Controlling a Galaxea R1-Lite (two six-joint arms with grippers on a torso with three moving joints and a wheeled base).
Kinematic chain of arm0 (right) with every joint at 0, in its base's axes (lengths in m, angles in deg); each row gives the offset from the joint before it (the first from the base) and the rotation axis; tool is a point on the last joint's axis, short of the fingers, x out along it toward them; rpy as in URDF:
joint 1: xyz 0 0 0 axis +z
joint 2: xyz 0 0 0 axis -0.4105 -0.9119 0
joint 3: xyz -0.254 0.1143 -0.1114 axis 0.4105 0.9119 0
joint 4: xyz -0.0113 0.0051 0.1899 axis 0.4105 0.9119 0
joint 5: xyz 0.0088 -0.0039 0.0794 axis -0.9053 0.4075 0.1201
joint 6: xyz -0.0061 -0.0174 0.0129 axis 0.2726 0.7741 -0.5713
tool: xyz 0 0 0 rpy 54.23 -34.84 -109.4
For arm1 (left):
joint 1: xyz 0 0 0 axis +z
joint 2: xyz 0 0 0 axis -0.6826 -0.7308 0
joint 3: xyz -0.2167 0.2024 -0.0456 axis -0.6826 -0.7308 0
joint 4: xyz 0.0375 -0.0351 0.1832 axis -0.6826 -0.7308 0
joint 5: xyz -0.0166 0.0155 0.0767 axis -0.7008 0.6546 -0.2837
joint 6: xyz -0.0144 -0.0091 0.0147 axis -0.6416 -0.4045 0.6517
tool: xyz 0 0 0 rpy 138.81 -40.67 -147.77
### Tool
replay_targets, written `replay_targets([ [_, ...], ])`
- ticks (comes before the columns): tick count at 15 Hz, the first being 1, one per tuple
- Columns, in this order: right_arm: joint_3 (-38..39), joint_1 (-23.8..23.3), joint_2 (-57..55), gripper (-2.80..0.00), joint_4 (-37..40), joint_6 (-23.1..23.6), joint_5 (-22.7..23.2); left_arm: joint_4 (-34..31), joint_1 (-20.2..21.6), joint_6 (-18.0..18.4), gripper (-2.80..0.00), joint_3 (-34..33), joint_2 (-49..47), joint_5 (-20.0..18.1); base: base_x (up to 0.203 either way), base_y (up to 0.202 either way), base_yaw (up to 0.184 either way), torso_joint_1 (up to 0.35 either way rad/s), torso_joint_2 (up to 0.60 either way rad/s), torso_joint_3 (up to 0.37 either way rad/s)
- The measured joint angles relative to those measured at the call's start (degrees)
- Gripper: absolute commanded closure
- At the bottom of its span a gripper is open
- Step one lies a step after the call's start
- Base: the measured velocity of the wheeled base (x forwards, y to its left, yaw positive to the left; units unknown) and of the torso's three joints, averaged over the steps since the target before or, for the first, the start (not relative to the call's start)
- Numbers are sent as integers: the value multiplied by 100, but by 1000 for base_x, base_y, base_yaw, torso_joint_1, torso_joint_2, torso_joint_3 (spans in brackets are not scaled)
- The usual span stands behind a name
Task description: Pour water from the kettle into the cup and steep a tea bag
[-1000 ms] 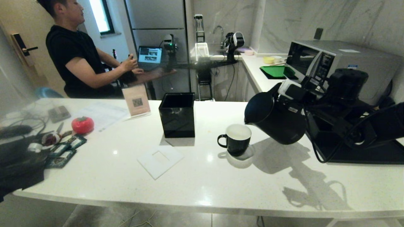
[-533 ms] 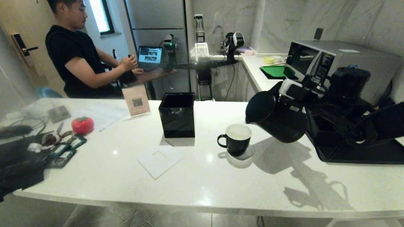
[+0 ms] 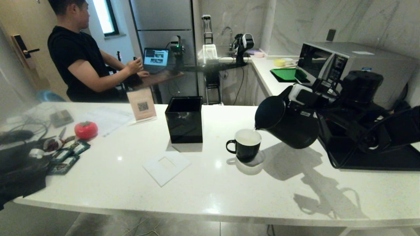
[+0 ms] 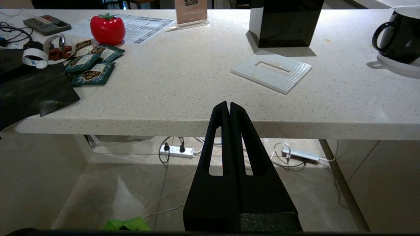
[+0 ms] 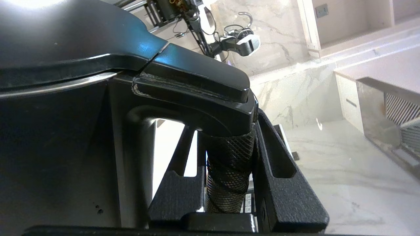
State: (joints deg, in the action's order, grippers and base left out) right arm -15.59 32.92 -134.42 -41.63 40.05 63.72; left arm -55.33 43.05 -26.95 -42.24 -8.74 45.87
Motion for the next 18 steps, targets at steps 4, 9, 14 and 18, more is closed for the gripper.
replay_targets([
  [4, -2, -26, -2, 0, 39, 99, 119, -1, 0, -3, 0, 0, 0, -2, 0, 0, 0, 0, 0, 0],
  [9, -10, -34, -2, 0, 45, 145, 137, -1, 0, -1, 0, 0, 0, 0, 0, 0, 0, 0, 0, 0],
  [14, -51, -30, 0, 0, 113, 145, 134, -1, 0, -1, 0, 0, 0, 0, 0, 0, 0, 0, 0, 0],
  [18, -85, -26, 10, 0, 130, 109, 142, -1, 0, -3, 0, 0, 0, 0, 0, 0, 0, 0, 0, 0],
])
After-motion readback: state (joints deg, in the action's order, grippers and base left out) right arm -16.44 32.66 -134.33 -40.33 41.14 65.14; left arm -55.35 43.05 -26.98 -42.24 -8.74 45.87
